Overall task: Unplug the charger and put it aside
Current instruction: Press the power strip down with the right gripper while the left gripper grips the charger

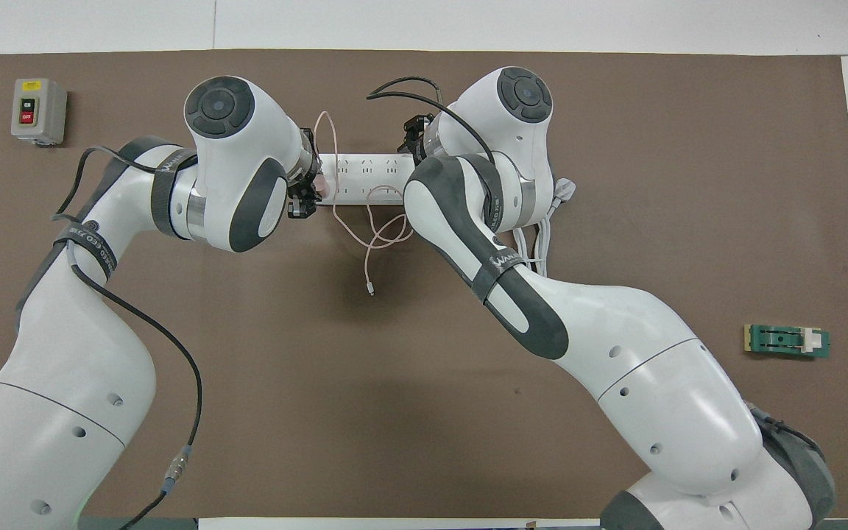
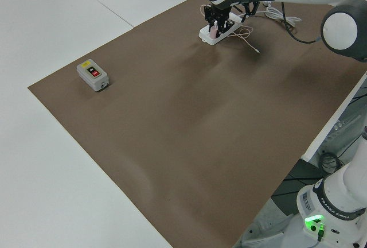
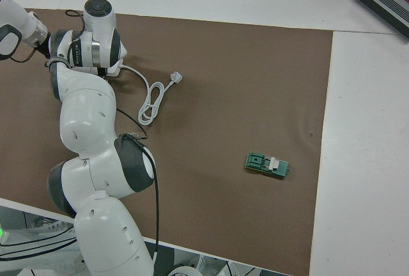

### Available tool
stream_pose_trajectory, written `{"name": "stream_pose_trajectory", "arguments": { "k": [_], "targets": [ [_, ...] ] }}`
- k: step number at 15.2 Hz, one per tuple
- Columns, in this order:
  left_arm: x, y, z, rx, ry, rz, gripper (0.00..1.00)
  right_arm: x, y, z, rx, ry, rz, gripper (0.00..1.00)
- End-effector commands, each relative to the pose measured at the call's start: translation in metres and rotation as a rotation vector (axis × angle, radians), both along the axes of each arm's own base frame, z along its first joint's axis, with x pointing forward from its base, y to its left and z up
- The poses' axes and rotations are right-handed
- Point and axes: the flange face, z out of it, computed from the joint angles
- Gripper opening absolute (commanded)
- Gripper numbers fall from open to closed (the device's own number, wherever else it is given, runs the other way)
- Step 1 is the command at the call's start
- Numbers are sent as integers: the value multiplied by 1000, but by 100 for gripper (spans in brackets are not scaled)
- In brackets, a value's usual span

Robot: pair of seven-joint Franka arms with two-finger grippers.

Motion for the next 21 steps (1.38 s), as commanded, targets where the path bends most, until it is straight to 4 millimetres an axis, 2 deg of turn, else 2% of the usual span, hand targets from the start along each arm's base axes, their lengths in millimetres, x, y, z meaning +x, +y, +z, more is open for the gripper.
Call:
{"name": "stream_pose_trajectory", "arguments": {
  "k": [1, 4, 5, 7, 8, 13, 21],
  "targets": [
    [-9, 1, 4, 13, -19, 8, 39, 1, -2, -7, -3, -17, 15, 99],
    [-9, 1, 4, 13, -19, 8, 37, 1, -2, -10, -2, -15, 15, 99],
    [-8, 2, 5, 13, -20, 10, 31, 1, -2, -11, -2, -12, 15, 99],
    [-9, 1, 3, 13, -20, 8, 8, 1, -2, -13, -1, -11, 20, 99],
    [-8, 1, 3, 11, -23, 8, 0, 1, -2, -13, 0, -11, 22, 99],
    [-8, 1, 4, 11, -24, 7, 0, 4, -8, -14, 16, -2, 8, 99],
    [-8, 0, 4, 7, -33, -5, 0, 1, -5, -20, 24, -11, 19, 99]
  ]
}}
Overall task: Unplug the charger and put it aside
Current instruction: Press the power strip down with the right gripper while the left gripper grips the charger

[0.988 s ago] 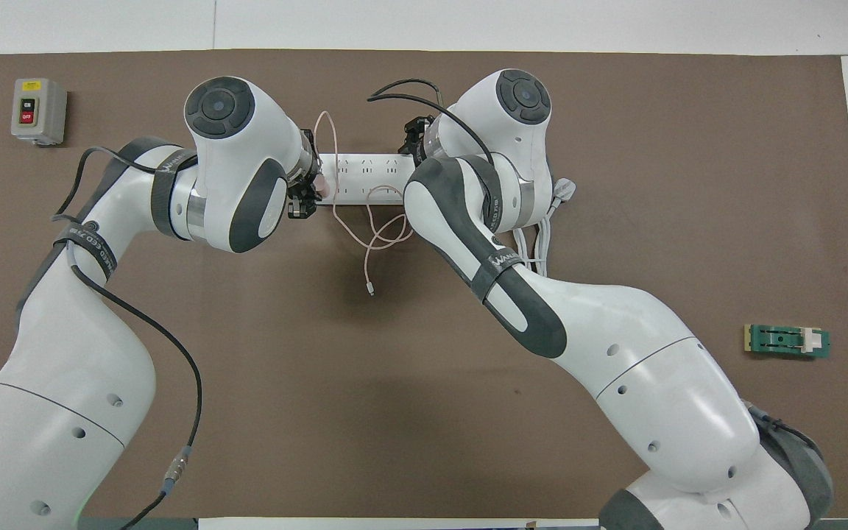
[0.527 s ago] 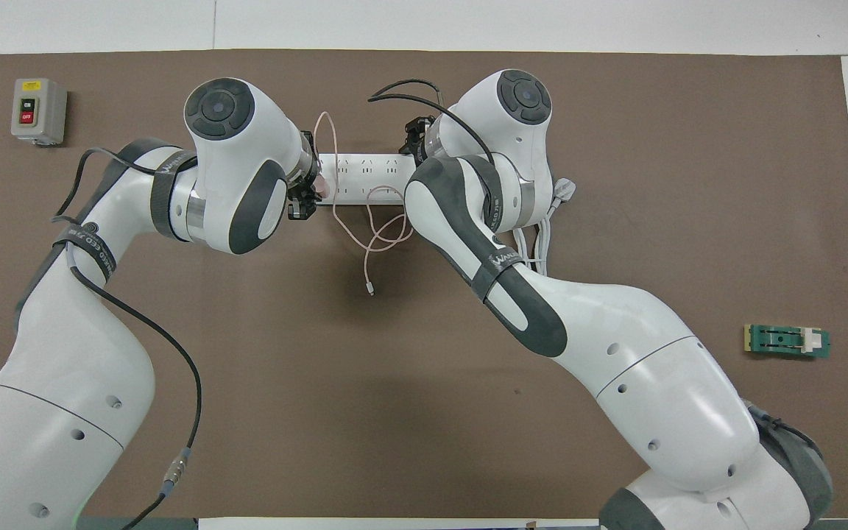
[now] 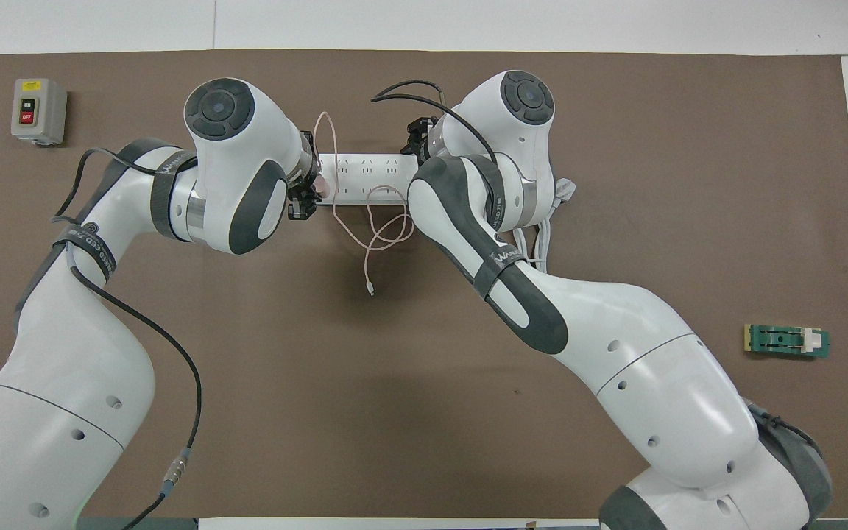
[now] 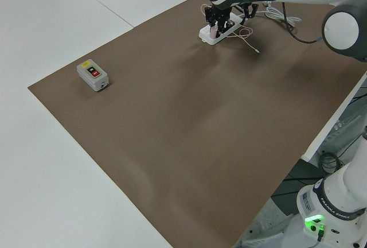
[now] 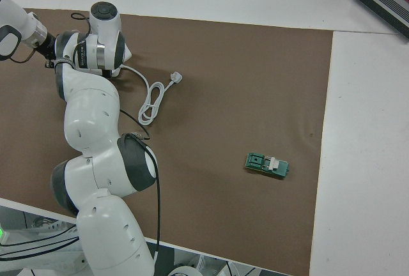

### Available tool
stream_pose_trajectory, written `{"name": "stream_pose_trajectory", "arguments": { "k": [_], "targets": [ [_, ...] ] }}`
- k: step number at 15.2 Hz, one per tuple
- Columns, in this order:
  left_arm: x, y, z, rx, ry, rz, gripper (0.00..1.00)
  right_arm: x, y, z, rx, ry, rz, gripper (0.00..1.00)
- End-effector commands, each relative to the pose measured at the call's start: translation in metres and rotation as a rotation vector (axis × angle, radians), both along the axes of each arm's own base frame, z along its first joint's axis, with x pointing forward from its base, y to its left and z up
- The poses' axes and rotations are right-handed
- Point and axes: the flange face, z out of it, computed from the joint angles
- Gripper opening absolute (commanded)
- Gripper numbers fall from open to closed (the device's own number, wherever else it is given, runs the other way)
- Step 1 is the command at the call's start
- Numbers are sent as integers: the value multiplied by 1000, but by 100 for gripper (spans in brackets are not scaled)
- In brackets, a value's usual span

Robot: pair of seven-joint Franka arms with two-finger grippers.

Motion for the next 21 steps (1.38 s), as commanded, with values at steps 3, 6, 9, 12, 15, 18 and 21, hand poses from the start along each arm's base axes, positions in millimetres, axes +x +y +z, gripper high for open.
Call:
{"name": "stream_pose_trajectory", "arguments": {
  "k": [3, 6, 9, 12, 15, 18, 21],
  "targets": [
    [-6, 1, 3, 7, -36, -3, 0, -3, -2, -17, 42, -9, -21, 99],
    [-6, 2, 2, 8, -35, -1, 0, -3, -3, -18, 44, -1, -24, 99],
    [-6, 1, 2, 8, -35, -3, 0, -3, -3, -16, 46, 4, -28, 88],
    [-6, 2, 2, 10, -30, -3, 0, -3, -3, -15, 46, 5, -27, 48],
    [-2, 4, 9, 11, -29, 0, 0, -3, -3, -16, 46, 5, -27, 40],
    [8, 11, 32, 42, -20, -13, 0, -2, -4, -16, 45, 3, -29, 41],
    [18, 31, 57, 54, 11, 5, 0, -2, -4, -16, 47, 1, -31, 42]
  ]
}}
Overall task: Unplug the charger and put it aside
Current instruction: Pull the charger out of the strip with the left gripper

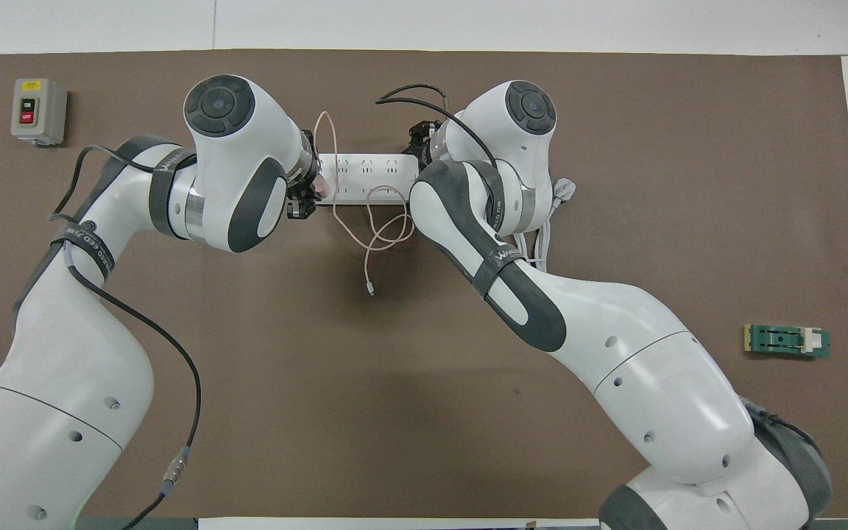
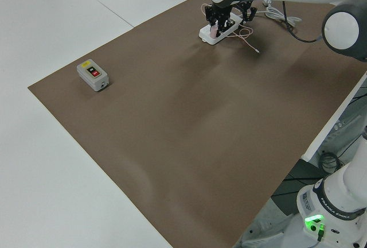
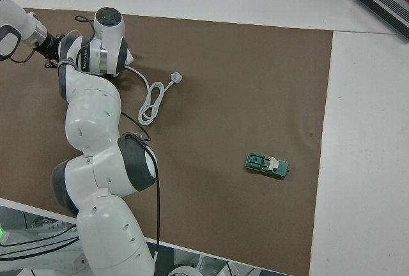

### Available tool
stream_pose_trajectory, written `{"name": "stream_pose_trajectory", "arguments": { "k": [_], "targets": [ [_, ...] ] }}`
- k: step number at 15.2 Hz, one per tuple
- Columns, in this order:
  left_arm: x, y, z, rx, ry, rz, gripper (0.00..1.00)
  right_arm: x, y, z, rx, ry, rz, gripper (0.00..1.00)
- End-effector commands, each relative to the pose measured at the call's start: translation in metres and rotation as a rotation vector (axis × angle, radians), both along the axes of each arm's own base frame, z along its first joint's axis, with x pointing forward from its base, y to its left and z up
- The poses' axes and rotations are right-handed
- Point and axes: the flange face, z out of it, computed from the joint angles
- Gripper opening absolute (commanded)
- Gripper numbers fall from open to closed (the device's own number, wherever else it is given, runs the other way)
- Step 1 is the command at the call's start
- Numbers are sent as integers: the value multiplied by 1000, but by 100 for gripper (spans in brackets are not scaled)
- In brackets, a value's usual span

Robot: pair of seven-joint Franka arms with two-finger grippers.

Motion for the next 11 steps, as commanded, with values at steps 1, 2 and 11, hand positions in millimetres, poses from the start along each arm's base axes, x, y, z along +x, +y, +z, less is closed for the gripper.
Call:
{"name": "stream_pose_trajectory", "arguments": {
  "k": [1, 2, 11],
  "targets": [
    [17, 40, 52, 37, -11, 12, 0, -1, -3, -3, 17, -3, 12, 42],
    [18, 49, 68, 33, -15, 5, 0, 0, -3, -3, 17, -4, 11, 42],
    [9, 248, 155, -54, 41, -212, 0, 0, -10, 36, 24, 8, 33, 100]
  ]
}}
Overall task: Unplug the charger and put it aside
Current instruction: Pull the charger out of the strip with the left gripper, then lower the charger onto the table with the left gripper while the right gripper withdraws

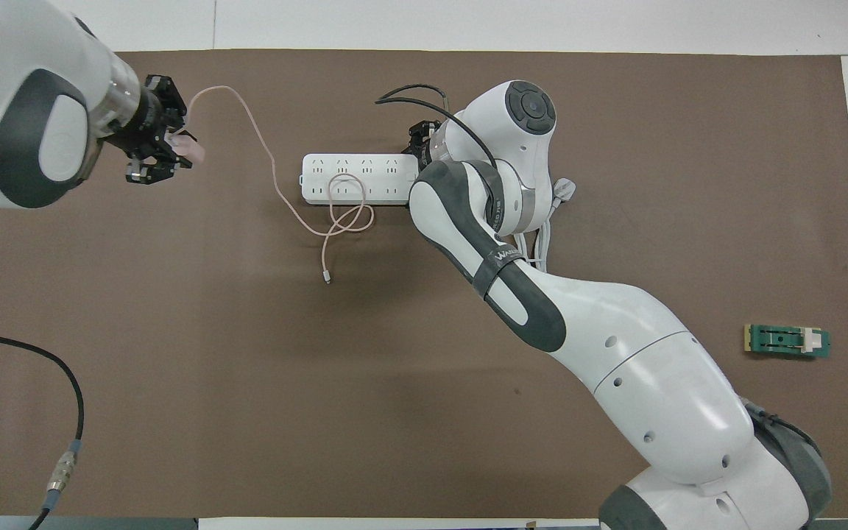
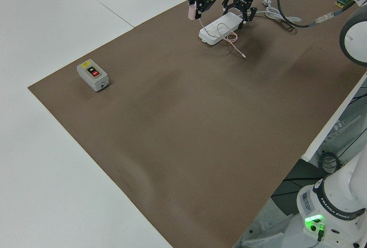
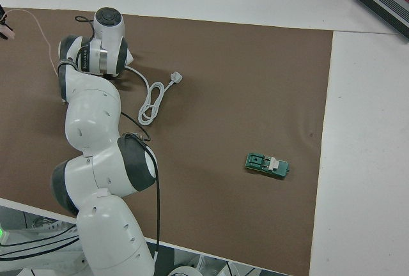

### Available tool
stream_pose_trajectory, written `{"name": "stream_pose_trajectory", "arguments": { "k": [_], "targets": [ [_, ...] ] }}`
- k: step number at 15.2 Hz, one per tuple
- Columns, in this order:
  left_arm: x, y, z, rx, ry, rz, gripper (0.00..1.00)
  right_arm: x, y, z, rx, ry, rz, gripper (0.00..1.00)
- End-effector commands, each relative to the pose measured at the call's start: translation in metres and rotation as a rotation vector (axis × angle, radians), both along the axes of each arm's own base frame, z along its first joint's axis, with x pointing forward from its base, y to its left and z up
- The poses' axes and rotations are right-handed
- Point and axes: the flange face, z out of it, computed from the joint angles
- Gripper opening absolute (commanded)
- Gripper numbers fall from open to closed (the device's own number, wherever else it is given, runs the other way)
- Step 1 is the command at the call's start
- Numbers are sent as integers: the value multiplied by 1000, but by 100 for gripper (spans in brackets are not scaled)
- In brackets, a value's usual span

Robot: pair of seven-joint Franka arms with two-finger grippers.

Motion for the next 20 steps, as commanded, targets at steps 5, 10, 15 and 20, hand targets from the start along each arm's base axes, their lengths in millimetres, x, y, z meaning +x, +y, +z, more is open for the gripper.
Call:
{"name": "stream_pose_trajectory", "arguments": {
  "k": [5, 10, 15, 20],
  "targets": [
    [-24, 158, 2, -52, 69, -245, 0, -2, -48, 121, 23, 25, 53, 100],
    [-28, 128, -8, -32, 14, -431, 0, -3, -102, 191, -28, -40, 108, 100],
    [-66, 101, -63, -14, -19, -551, 0, -24, -161, 252, -190, -152, 411, 100],
    [-84, 101, -85, -3, -38, -593, 54, -43, -223, 292, -265, -192, 724, 100]
  ]
}}
